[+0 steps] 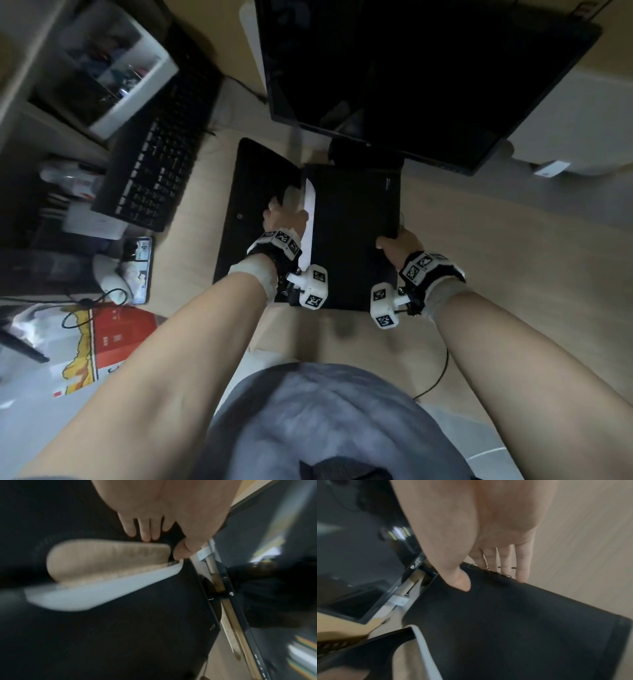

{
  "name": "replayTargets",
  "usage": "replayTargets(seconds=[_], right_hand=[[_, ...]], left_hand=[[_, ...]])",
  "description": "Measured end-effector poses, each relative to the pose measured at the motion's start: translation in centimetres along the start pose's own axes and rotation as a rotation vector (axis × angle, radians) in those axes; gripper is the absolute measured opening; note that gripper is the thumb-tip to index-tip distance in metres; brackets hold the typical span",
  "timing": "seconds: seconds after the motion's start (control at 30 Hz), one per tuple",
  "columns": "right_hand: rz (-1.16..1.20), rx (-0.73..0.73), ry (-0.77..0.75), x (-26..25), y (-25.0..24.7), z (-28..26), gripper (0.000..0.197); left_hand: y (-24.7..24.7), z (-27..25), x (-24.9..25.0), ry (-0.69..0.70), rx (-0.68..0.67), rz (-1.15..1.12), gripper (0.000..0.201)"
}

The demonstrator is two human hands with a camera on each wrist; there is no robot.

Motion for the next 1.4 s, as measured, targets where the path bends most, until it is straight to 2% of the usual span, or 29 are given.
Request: replayTargets(seconds=[0.03,0.1,0.13,0.17,0.23,0.3,0.4,0.47,0.53,0.6,0.67,0.77,0.83,0.87,0.9,0.97,1.0,1.13,1.3,1.4], right_hand=[[0.007,-0.011,-0.011,0.2,0.1,-0.1,0.082],[-0.005,-0.015,-0.036,0.0,0.5,-0.5,0.089],[-0.023,-0.019,-0.039,-0.4,0.8,-1.0,0.092],[-0.043,-0.012,-0.051,-0.8,1.1,-1.5,0.091],[-0.109,-0.004,-0.084,-2.0,1.5,-3.4,0.079],[-0.152,-0.001,-0.109,-2.5,1.8,-4.1,0.07],[-0.111,-0.019,-0.129,-2.5,1.8,-4.8,0.072],[-0.063,-0.017,-0.118,-2.0,1.2,-5.1,0.071],[-0.047,-0.003,-0.13,-1.0,0.3,-5.3,0.059],[-0.01,-0.003,-0.13,0.4,-0.5,-5.1,0.043],[0.044,0.013,-0.113,2.0,-1.3,-5.0,0.037],[0.162,0.066,-0.094,3.8,-2.2,-4.1,0.053],[0.229,0.088,-0.112,4.2,-2.6,-3.7,0.05],[0.238,0.091,-0.117,4.3,-2.8,-3.4,0.048],[0.237,0.088,-0.12,4.5,-2.9,-2.9,0.046],[0.232,0.075,-0.118,4.8,-3.2,-1.9,0.049],[0.225,0.075,-0.112,5.0,-3.4,-1.3,0.052],[0.203,0.051,-0.067,5.0,-3.7,1.5,0.058],[0.07,0.013,-0.099,3.1,-3.3,3.9,0.072],[-0.07,-0.016,-0.087,2.2,-2.7,5.0,0.071]], left_hand=[[-0.6,-0.5,-0.3,0.04,0.134,0.016,0.072],[-2.8,-2.4,-0.5,0.147,0.545,0.089,0.067],[-3.8,-3.0,-0.7,0.172,0.656,0.115,0.068],[-4.9,-3.8,-0.9,0.126,0.675,0.148,0.072],[-5.6,-2.8,-2.5,-0.045,0.442,0.191,0.082],[-6.4,-2.0,-3.5,-0.125,0.193,0.001,0.082],[-6.1,-3.5,-2.3,-0.052,-0.059,-0.294,0.048],[-4.9,-4.8,-1.1,-0.062,-0.179,-0.411,0.049],[-3.0,-6.0,-0.3,-0.053,-0.318,-0.378,0.051],[-0.6,-6.7,-0.2,-0.02,-0.435,-0.247,0.04],[1.3,-6.5,-0.6,0.005,-0.43,-0.143,0.038],[4.0,-5.7,-0.9,0.04,-0.407,-0.102,0.04],[5.1,-5.4,-0.8,0.06,-0.421,-0.02,0.043],[6.0,-5.2,-0.8,0.21,-0.428,0.166,0.046],[7.0,-4.9,-0.9,0.289,-0.438,0.32,0.048],[8.3,-3.6,-0.7,0.036,-0.426,0.135,0.051],[8.7,-3.3,-0.9,0.005,-0.42,0.109,0.054],[9.6,-2.2,-0.8,0.085,-0.459,0.286,0.062],[8.6,-0.9,0.5,0.076,-0.539,0.211,0.065],[7.2,-0.3,1.1,0.106,-0.448,0.327,0.061]])
Point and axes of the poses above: each hand's wrist, its own z-axis towards the middle knuckle, its own y-axis out of the palm, x = y × z, the point moved 3 cm from there along z, towards the middle knuckle, and after that the axes turned 1 degree about -x, right-handed, at the moved point
